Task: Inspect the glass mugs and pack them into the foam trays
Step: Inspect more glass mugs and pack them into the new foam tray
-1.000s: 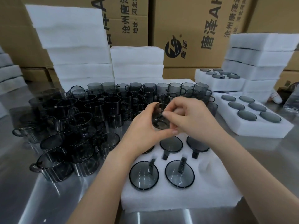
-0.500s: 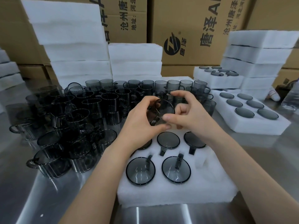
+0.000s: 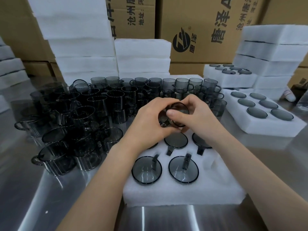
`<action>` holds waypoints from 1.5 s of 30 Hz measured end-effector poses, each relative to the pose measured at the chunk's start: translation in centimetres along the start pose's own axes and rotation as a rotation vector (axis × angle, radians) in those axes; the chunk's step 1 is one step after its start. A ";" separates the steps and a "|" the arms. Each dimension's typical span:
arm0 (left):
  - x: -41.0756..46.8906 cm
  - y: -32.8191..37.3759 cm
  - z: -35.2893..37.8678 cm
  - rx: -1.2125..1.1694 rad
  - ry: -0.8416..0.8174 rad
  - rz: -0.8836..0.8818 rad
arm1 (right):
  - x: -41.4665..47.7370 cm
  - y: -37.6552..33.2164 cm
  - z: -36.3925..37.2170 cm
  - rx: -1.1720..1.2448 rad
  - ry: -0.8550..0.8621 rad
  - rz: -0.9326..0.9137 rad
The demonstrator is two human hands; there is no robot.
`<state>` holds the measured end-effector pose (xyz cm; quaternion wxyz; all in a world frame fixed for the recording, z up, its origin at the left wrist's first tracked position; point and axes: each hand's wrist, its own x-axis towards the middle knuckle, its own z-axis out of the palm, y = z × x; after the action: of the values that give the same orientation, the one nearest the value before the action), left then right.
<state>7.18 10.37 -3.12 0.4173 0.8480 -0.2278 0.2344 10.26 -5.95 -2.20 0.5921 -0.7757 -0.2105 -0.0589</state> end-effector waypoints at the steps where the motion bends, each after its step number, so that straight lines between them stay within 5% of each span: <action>1: 0.0 0.0 0.0 0.004 -0.002 0.015 | 0.0 -0.1 0.1 -0.005 0.020 0.009; 8: 0.0 0.2 0.0 -0.039 -0.006 0.012 | -0.1 -0.4 -0.2 0.196 0.034 0.021; 25: 0.0 -0.3 -0.1 -0.207 0.140 -0.027 | 0.3 0.4 -1.6 0.583 -0.328 0.098; 38: -0.1 0.1 0.1 -0.035 0.018 -0.019 | 0.0 0.3 0.1 0.010 0.012 0.009; 45: 0.0 0.2 0.1 0.074 -0.008 -0.026 | 0.0 0.2 -0.2 0.088 0.122 -0.019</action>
<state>7.11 10.19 -3.04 0.3879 0.8665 -0.2098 0.2340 10.37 -6.17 -2.28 0.6367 -0.7418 -0.1840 -0.1025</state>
